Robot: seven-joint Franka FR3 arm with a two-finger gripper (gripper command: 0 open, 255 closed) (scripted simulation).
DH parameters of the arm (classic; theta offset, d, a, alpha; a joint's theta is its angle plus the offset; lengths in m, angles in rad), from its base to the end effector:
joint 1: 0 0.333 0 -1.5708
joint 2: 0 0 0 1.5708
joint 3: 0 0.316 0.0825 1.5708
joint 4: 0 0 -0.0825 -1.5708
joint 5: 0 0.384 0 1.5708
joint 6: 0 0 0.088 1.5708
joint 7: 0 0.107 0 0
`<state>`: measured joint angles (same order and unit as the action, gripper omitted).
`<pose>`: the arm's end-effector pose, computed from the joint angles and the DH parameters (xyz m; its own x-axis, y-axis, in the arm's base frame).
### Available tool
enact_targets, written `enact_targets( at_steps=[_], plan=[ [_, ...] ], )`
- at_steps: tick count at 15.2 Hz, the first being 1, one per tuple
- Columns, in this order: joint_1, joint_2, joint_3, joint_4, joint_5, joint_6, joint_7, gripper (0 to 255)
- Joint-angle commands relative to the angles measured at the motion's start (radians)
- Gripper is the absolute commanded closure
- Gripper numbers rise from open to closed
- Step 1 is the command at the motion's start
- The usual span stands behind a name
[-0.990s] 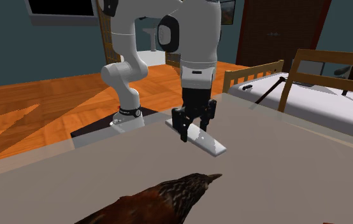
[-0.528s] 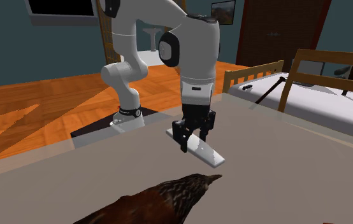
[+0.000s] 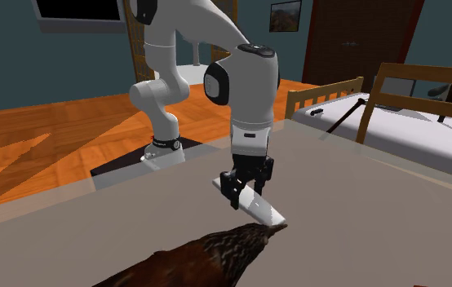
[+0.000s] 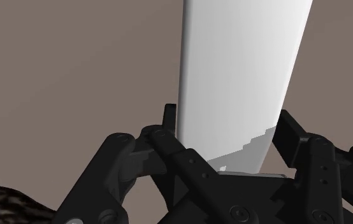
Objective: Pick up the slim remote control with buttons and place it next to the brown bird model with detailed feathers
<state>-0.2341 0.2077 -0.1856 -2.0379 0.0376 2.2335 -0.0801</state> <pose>0.5348 -0.2345 0.3436 0.9362 -0.3515 -0.0087 -0.3514 -0.9362 0.0079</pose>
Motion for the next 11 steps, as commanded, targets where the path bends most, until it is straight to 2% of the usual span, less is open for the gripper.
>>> enact_targets(
  at_steps=[1,7,8,11],
  plan=[
    [0.0,0.005,0.0,-0.003,0.001,0.008,0.0,255],
    [0.0,0.005,0.0,-0.003,0.001,0.008,0.0,255],
    [0.0,0.005,0.0,-0.003,0.001,0.008,0.0,0],
    [0.0,0.005,0.0,-0.003,0.001,0.008,0.0,0]
  ],
)
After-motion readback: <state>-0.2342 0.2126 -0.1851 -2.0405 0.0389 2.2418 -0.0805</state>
